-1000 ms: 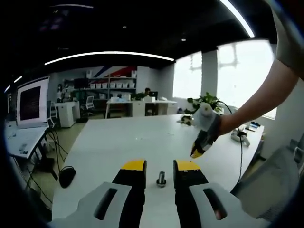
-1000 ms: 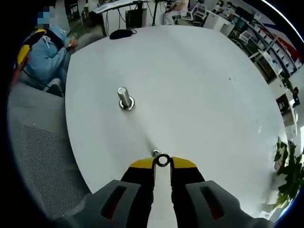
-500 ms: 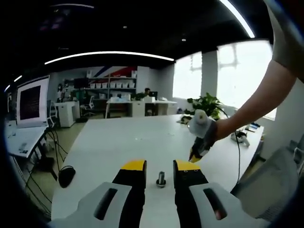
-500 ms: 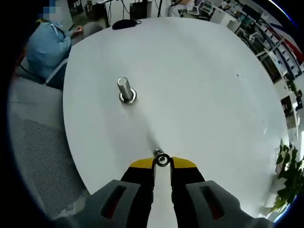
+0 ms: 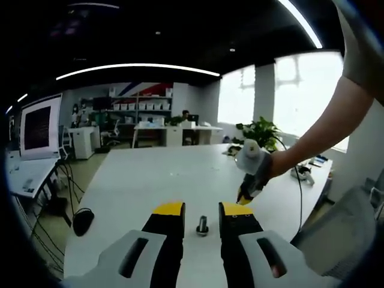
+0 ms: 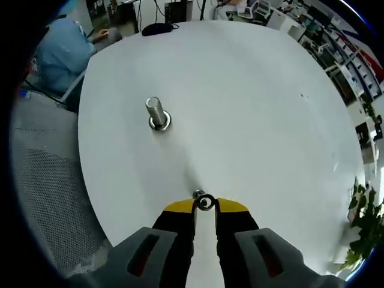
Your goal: Place the washer onto the threaded stud by aligning its center hole with the stud, sliding it down to the base, and recovering from edge contact or off-axis alignment until the washer reaches the visible bottom stop.
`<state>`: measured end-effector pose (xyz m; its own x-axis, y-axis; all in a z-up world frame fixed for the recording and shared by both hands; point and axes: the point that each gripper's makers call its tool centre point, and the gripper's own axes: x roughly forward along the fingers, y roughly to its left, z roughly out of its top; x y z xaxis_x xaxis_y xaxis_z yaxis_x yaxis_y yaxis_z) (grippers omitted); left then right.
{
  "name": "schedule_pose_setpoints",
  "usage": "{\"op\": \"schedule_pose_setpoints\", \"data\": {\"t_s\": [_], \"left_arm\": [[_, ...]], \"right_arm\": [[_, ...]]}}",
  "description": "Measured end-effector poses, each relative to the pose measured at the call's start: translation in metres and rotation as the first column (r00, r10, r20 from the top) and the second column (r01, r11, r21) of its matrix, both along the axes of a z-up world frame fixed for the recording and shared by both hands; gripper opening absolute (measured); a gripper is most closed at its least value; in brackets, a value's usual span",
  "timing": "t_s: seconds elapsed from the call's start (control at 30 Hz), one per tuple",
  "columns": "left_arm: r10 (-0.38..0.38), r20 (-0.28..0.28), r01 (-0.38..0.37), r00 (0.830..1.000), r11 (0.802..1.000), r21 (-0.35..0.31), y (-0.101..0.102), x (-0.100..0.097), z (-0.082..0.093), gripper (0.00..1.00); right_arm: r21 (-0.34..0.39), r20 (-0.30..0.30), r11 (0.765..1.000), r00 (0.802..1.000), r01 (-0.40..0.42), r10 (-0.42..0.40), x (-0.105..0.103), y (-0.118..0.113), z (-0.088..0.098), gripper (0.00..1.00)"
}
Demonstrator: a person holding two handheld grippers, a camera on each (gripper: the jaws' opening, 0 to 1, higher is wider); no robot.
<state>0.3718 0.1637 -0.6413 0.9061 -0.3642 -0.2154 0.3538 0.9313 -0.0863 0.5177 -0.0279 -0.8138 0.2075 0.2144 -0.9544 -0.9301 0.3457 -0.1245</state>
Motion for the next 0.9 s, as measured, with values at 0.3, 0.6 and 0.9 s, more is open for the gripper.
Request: {"op": "schedule_pose_setpoints", "data": {"t_s": [0.3,0.6,0.9], "left_arm": [[-0.001,-0.002,0.001,1.000,1.000,-0.004,-0.0003,-0.0001,-0.0006,0.20],[-0.001,-0.006,0.001,1.000,1.000,-0.001,-0.0002,-0.0005,-0.0012,0.20],[-0.008,-0.010,0.008,1.000,1.000,0.007,-0.0018,-0.0009,-0.0026,0.20]], "right_arm": [[-0.005,-0.010,1.000,1.000,-0.007,0.007,-0.0035,-0.0007,-0.0045,0.14],[-0.003,-0.017,1.000,1.000,0.013,-0.013,-0.0040,-0.0038,-0.0084,0.14],[0.018,-0.006,1.000,1.000,0.025,-0.025,-0.0073,-0.0046,-0.0078,0.18]]}}
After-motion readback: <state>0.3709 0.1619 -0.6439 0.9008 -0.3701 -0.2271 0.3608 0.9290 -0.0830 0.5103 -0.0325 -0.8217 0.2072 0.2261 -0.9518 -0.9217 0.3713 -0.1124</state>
